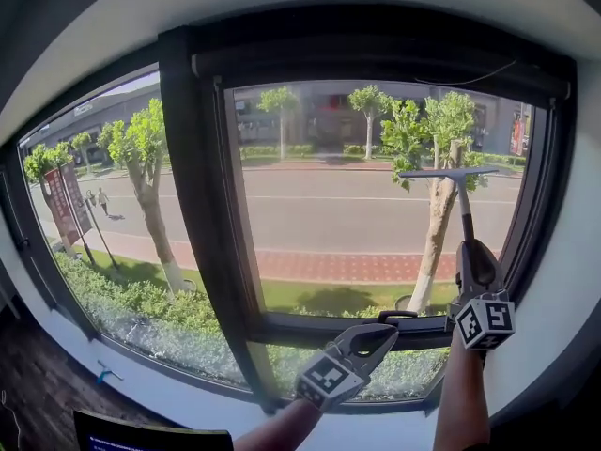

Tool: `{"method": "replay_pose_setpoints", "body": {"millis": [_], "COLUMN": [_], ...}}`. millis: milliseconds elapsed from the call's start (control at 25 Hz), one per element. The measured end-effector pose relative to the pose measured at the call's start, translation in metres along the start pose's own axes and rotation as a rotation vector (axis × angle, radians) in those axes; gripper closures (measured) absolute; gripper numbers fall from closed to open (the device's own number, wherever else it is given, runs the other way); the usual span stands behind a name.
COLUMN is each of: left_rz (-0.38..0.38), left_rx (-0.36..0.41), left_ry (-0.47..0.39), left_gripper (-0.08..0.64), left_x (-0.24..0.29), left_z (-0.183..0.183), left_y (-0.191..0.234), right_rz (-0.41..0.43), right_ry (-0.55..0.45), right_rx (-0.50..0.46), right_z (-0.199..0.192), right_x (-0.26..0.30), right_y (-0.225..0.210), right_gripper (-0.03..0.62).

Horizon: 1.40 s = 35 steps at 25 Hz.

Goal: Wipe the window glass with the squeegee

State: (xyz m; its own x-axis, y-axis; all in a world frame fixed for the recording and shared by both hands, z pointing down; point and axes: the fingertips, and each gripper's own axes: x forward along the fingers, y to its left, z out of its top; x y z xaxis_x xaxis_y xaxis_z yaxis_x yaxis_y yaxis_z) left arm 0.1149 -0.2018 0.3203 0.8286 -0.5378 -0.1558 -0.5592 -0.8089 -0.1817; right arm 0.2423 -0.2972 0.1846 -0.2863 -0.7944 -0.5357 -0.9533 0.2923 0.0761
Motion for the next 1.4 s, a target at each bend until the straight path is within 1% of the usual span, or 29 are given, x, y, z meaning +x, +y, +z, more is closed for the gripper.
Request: {"method": "replay_pose_setpoints", "body": {"millis": [280,520,640,800,1000,1240,1400], "left_rz": [0.011,0.043,0.042,0.043,0.061,0.072,0.073], "left_rx": [0.058,0.088,0.098,0.087,0.106,0.127,0.132], "left_ry": [-0.009,-0.021,-0.011,-0.022,-0.022,-0.02,-0.011], "left_gripper": [0.558,0.558,0.558,0.558,0.558,0.558,0.558], "left_x": [0.039,0.065,0.075,0.08,0.079,0.077,0.076], "left_z": [0.024,0.032,0.032,0.037,0.046,0.048,0.045], "left_y": [0.009,0.022,0.023,0.028,0.034,0.04,0.043], "right_rz": [0.027,0.024,0.002,-0.006,0.004,-0.025,-0.046], "right_ry": [-0.104,-0.171,-0.189,-0.206,-0.205,-0.229,-0.243], "right_rx": [-0.023,-0.032,-0.027,-0.018,-0.004,0.017,0.002], "right_z": [0.04,0.064,0.073,0.077,0.082,0.084,0.085], "right_x": [0.047,0.083,0.096,0.11,0.125,0.136,0.143], "right_y": [-0.017,-0.032,-0.039,-0.039,-0.035,-0.037,-0.04], "right_gripper": [0.494,0.493,0.492,0.492,0.493,0.492,0.492]}}
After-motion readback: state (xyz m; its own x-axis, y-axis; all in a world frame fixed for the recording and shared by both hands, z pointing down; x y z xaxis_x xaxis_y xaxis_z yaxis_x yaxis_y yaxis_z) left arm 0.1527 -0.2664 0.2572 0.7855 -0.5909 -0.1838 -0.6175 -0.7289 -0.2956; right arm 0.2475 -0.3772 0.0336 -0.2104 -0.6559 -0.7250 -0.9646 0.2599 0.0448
